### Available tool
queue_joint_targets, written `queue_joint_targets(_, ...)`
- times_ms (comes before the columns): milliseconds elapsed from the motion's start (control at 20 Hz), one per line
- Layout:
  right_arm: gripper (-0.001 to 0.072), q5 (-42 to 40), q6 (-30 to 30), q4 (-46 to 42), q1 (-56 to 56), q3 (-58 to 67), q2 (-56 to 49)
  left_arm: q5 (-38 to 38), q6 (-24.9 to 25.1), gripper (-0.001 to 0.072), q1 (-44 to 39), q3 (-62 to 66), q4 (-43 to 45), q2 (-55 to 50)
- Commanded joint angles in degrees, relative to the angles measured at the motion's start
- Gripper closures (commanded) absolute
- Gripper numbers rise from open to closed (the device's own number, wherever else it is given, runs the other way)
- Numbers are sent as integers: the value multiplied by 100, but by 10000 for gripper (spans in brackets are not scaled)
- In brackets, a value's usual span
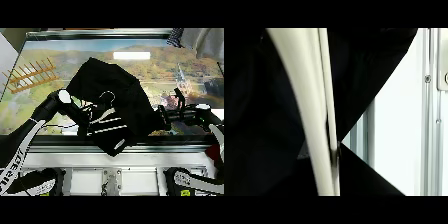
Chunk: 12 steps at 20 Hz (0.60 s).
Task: Fold the clothes and pants, and hang the long-sleeved shirts on hangers.
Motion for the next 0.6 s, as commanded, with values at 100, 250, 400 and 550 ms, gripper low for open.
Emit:
queue_joint_targets(100, 703, 0, 4, 59, 4, -2, 0, 101, -566, 196, -4, 7, -20, 0)
queue_joint_targets(250, 705, -20, 4, 59, 4, -2, 0, 72, -1325, 196, -4, 9, -20, 7)
queue_joint_targets(400, 705, -22, 4, 59, 2, -2, 0, 39, -1825, 195, -4, 7, -22, 118)
queue_joint_targets(550, 706, -20, 7, 76, 2, -2, 0, 61, -1956, 196, 11, 4, -17, 330)
